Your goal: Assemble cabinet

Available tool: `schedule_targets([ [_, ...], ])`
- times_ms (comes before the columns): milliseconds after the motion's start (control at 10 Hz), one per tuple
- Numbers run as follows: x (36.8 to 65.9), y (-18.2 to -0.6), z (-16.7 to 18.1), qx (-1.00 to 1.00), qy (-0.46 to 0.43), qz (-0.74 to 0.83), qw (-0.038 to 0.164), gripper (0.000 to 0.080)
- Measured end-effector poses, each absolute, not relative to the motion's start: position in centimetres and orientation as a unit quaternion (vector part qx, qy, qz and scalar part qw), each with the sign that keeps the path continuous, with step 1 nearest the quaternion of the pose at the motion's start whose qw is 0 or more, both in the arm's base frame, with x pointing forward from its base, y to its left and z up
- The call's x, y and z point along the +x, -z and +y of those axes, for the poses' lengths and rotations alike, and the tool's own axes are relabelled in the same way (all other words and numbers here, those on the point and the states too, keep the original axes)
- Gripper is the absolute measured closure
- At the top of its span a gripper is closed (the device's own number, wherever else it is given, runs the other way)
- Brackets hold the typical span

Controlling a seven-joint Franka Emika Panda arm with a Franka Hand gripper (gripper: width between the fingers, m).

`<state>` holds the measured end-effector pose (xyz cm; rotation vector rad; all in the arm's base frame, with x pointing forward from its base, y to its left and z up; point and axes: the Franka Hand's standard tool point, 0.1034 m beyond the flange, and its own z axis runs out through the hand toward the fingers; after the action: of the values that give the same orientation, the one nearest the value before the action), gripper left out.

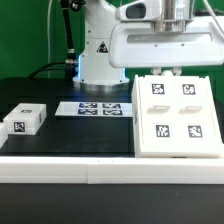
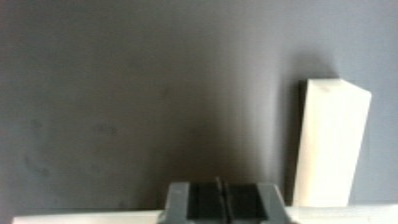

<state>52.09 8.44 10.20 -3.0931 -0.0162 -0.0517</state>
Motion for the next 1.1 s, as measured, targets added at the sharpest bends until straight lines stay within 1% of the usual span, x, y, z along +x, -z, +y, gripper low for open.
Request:
schedule_targets([
  [200, 52.7, -10.8, 8.8, -1.000, -0.001, -0.007, 0.024, 0.0797],
  [600, 52.3, -10.6, 8.7, -1.000, -0.003, -0.007, 0.023, 0.0797],
  [900, 52.3, -11.9, 8.3, -1.000, -0.007, -0.009, 0.023, 0.0797],
  [1100, 53.2, -13.2, 8.3, -0.999, -0.027, -0.011, 0.023, 0.0797],
])
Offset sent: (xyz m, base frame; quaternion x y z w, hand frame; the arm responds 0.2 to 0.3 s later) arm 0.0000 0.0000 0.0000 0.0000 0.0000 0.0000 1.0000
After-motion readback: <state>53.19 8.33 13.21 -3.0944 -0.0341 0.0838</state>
